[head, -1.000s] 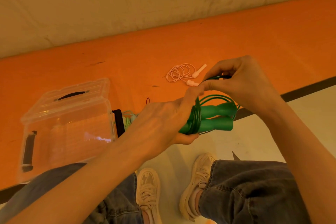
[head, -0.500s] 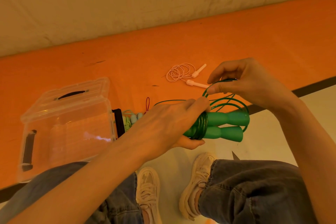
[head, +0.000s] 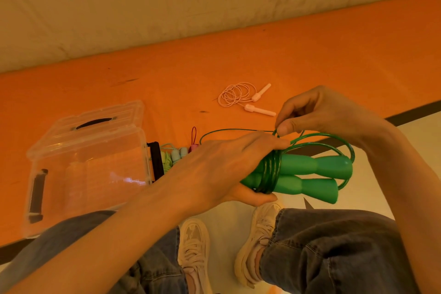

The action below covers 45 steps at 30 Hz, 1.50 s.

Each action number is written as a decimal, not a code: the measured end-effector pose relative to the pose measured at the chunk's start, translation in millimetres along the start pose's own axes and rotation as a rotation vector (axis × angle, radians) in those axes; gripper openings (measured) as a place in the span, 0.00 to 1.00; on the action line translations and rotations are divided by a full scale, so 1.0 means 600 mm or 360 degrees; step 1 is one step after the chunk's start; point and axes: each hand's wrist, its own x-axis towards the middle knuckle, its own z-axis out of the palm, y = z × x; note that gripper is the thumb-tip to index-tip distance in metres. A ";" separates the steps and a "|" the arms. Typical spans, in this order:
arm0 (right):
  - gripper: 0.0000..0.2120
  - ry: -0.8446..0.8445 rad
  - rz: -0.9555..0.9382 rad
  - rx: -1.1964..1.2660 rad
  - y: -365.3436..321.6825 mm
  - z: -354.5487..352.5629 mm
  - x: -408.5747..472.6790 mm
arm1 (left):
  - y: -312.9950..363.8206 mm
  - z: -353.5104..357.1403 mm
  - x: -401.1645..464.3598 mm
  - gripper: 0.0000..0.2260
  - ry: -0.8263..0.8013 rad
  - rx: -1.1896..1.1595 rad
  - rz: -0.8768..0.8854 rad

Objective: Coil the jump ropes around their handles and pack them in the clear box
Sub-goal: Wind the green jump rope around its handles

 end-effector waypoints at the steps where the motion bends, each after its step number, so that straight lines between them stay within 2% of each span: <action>1: 0.08 -0.0011 0.0014 0.0022 0.001 0.000 0.000 | 0.000 -0.001 0.001 0.27 0.0023 0.0000 -0.0001; 11: 0.08 -0.0014 0.0058 0.0218 0.016 -0.003 0.009 | 0.001 -0.005 0.005 0.27 0.0137 -0.0169 -0.0041; 13: 0.11 -0.0051 0.0020 0.0228 0.021 -0.005 0.015 | 0.000 -0.001 0.009 0.27 0.0181 -0.0247 -0.0022; 17: 0.26 -0.0128 0.0028 0.0365 0.038 -0.010 0.013 | -0.004 -0.003 0.014 0.27 0.0318 -0.0340 -0.0120; 18: 0.26 -0.0051 0.0034 0.0340 0.042 -0.009 0.009 | -0.003 -0.006 0.015 0.26 0.0367 -0.0356 -0.0153; 20: 0.11 0.0215 0.0032 0.0236 0.053 -0.007 0.008 | 0.000 -0.015 0.017 0.24 0.0496 -0.0415 -0.0229; 21: 0.08 0.0312 0.0005 0.0198 0.048 -0.002 0.007 | -0.001 -0.020 0.018 0.23 0.0578 -0.0479 -0.0277; 24: 0.07 0.0207 -0.0146 0.0159 0.023 0.018 0.009 | -0.012 -0.035 0.021 0.21 0.0845 -0.0696 -0.0443; 27: 0.08 0.0143 -0.0122 0.0166 0.009 0.026 0.014 | -0.025 -0.040 0.022 0.21 0.0922 -0.0703 -0.0554; 33: 0.08 -0.0036 -0.0108 0.0052 -0.012 0.052 0.004 | -0.035 -0.036 0.015 0.24 0.0827 -0.0351 -0.0649; 37: 0.11 0.0019 -0.0118 0.0092 -0.021 0.061 -0.010 | -0.032 -0.032 0.017 0.25 0.0712 0.0074 -0.0699; 41: 0.13 0.0032 -0.0061 0.0054 -0.023 0.065 -0.012 | -0.050 -0.027 0.022 0.26 0.0679 0.0518 -0.0585; 45: 0.09 0.0077 -0.0034 0.0144 -0.025 0.065 -0.011 | -0.056 -0.011 0.028 0.26 0.0643 0.0901 -0.0545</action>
